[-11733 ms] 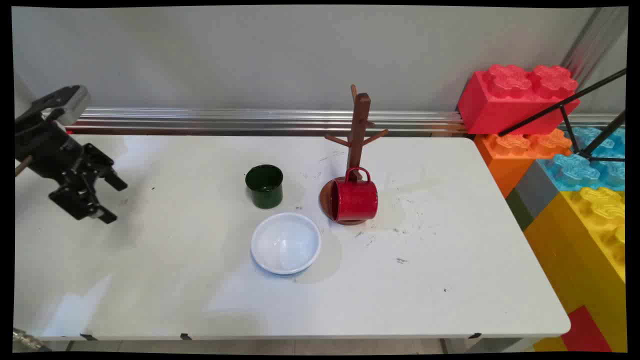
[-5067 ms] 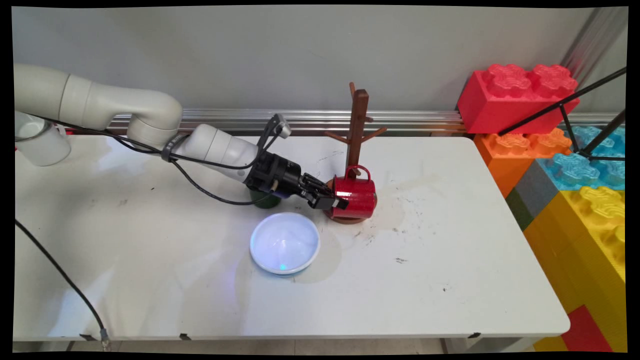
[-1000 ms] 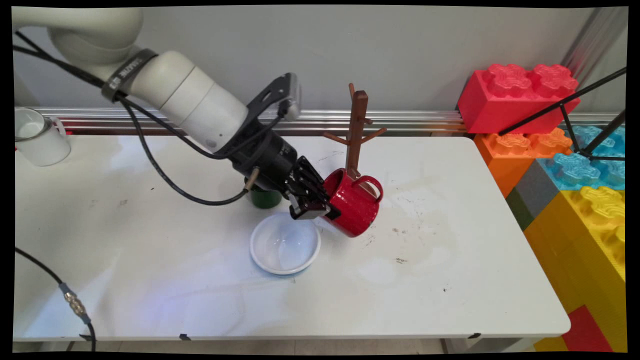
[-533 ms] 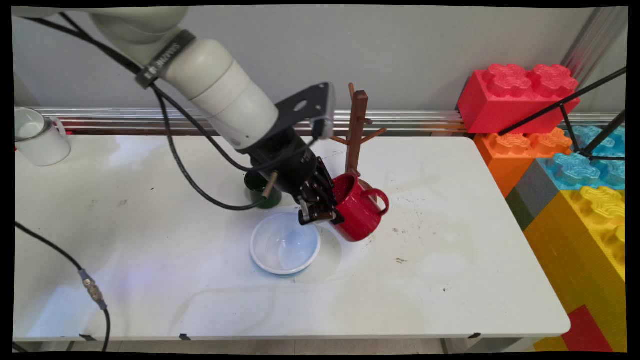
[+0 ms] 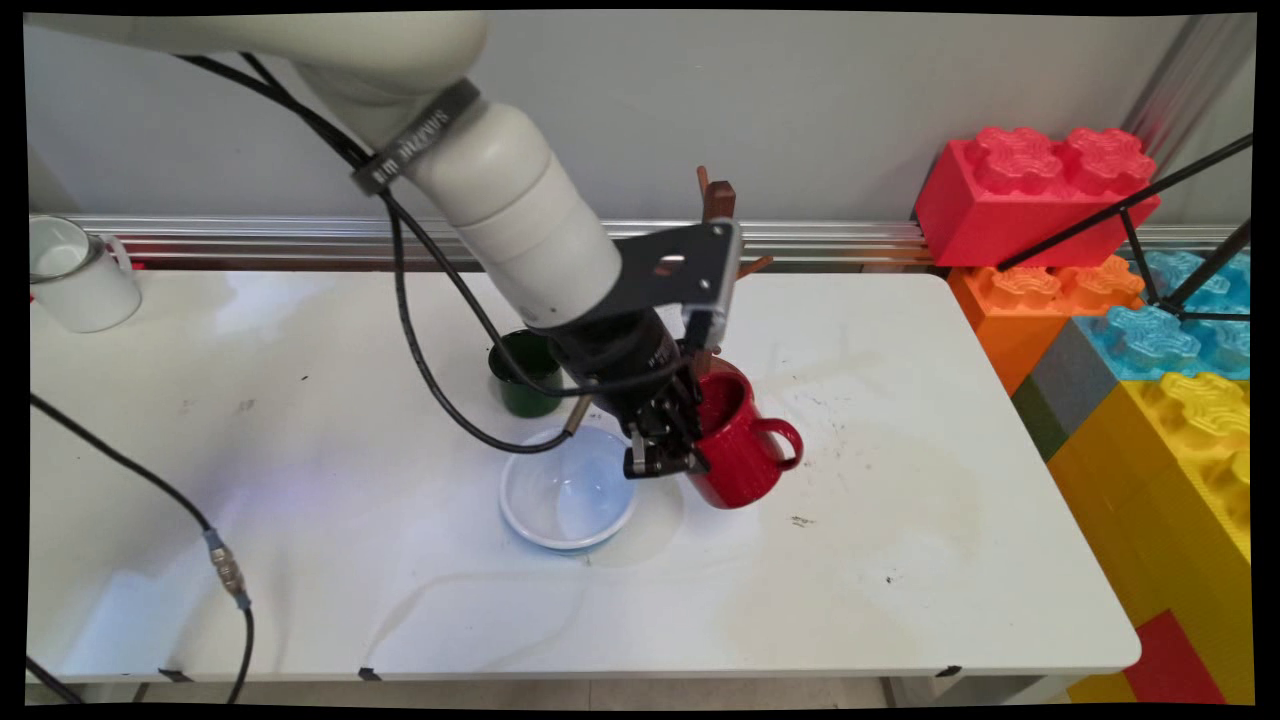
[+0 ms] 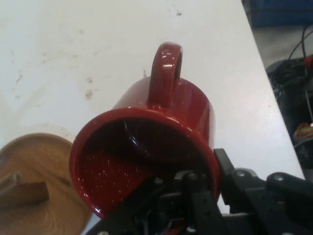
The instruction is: Place the picked object on the table
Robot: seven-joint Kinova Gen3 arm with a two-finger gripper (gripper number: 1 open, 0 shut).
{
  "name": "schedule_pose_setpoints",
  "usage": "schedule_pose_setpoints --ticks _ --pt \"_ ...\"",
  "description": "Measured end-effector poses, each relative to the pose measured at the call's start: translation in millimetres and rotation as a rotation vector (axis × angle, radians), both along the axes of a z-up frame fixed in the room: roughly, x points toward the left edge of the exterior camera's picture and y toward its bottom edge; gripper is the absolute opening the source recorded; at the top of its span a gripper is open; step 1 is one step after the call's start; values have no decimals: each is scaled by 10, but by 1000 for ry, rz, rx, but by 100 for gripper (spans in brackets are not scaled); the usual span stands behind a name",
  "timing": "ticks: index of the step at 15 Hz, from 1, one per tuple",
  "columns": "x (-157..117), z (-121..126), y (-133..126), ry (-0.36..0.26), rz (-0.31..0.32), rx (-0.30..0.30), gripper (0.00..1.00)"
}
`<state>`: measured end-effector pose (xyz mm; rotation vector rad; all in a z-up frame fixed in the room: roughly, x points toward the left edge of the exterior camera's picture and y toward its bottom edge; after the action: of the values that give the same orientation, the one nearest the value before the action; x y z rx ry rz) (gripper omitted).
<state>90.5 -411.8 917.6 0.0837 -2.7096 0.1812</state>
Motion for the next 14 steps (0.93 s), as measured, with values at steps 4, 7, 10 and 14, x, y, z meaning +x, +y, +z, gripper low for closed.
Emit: schedule_pose_setpoints --ticks 4,7,10,14 --pt "-110 -117 17 -51 -75 -46 0" --pt "-161 -231 46 -78 -105 -70 0" --pt "-198 -332 78 -104 -122 -87 0" --pt "-231 -456 111 -137 -141 -110 0"
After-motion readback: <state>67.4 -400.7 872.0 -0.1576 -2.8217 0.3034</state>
